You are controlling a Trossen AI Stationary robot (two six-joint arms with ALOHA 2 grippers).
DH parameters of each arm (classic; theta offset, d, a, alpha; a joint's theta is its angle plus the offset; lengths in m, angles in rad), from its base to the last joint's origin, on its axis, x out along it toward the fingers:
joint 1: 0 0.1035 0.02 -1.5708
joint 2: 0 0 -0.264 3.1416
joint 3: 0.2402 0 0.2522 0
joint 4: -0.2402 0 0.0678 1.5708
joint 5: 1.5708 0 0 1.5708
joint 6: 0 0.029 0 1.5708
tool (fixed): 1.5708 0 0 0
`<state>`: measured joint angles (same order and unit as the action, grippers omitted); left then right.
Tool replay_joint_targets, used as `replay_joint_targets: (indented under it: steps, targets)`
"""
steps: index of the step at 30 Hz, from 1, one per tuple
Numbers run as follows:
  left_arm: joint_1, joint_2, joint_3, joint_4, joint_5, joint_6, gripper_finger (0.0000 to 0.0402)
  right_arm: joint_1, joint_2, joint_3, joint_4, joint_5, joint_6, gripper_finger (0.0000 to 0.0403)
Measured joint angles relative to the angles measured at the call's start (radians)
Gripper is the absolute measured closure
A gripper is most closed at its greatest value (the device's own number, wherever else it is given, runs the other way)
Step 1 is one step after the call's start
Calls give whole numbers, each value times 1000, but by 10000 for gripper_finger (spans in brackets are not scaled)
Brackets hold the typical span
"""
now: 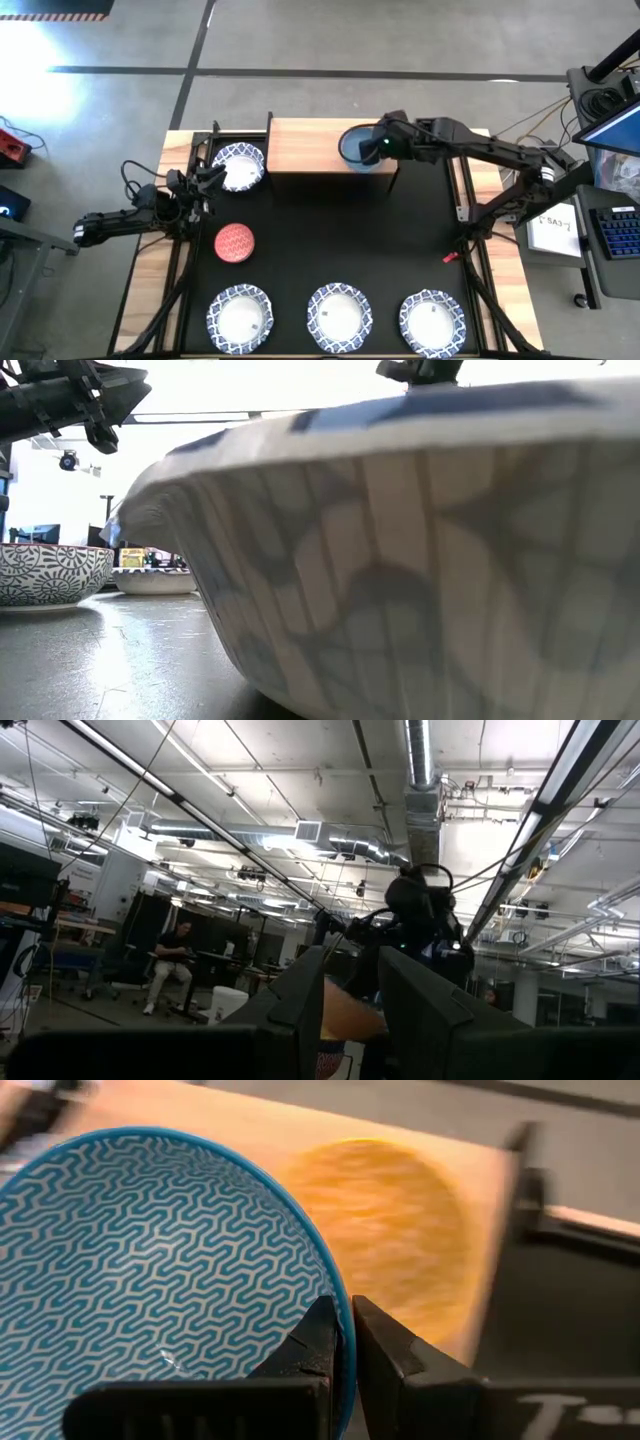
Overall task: Place and stack bowls onto a shelf
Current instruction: Stack the light blue bowl on top of the yellow stacked bowls on the shelf
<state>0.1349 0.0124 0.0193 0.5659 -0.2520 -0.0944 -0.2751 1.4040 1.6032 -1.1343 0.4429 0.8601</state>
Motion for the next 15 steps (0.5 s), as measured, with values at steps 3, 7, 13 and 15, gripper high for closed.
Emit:
replay_joint_targets:
  steps: [3, 7, 13, 15]
  targets:
    - [0, 0, 0, 0, 0, 0, 319, -30, 10, 0, -13, 5, -14, 390]
    - [0, 0, 0, 0, 0, 0, 319, -55, 10, 0, 6, 5, -40, 390]
    - [0, 0, 0, 0, 0, 0, 319, -90, 6, 0, 6, 44, -66, 390]
    - [0, 0, 0, 0, 0, 0, 319, -101, 6, 0, 3, 56, -74, 390]
